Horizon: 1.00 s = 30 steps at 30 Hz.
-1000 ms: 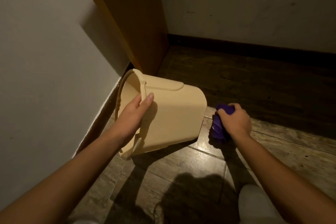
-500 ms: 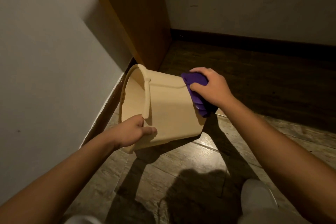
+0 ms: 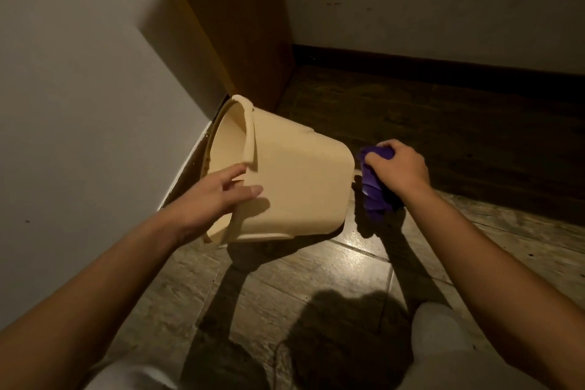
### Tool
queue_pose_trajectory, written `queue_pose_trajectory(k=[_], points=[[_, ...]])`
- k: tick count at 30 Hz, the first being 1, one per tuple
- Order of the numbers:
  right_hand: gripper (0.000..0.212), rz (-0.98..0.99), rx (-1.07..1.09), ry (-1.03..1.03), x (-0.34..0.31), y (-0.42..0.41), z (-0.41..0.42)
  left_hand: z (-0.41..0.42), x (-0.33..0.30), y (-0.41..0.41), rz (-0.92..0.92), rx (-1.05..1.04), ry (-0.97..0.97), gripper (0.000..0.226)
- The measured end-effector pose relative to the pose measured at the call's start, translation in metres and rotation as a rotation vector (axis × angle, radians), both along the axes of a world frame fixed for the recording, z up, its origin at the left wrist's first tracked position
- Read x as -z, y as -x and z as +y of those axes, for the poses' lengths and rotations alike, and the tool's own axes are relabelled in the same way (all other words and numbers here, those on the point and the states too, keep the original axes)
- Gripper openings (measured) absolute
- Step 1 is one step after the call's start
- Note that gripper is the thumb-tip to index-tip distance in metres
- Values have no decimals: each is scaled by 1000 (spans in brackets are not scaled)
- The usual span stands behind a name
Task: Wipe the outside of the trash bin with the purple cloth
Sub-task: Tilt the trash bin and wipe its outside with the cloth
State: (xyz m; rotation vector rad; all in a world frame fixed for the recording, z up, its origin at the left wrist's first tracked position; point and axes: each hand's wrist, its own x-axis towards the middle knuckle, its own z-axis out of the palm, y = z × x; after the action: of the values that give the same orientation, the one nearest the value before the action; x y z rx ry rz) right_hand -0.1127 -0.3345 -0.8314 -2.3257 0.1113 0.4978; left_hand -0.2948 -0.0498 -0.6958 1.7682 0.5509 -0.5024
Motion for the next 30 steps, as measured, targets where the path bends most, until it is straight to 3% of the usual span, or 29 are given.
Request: queue_pose_trajectory(k=[5,8,15,19,21,24,30], points=[[43,-30,28,-139,-17,5,12,-1,12,21,152,404,-268,36],[44,-42,-19,-239,-36,14,21,4,2,25,83,276,-256,39],[49,-282,-298,-539,-122,59,74,-7,-12,6,-208,104,-185,36],[58,-408,-403,-436,-123,91,104,-21,-11,-7,-265,-53,115,45],[58,-441,-406,-353,-109,95,108,-18,-8,-6,-253,-64,177,54],[53,-426,-372,-189,-75,81,96,-4,0,2,-196,-55,197,63],[50,-127,-112,39,6,40,40,2,5,13,-138,-209,60,61]])
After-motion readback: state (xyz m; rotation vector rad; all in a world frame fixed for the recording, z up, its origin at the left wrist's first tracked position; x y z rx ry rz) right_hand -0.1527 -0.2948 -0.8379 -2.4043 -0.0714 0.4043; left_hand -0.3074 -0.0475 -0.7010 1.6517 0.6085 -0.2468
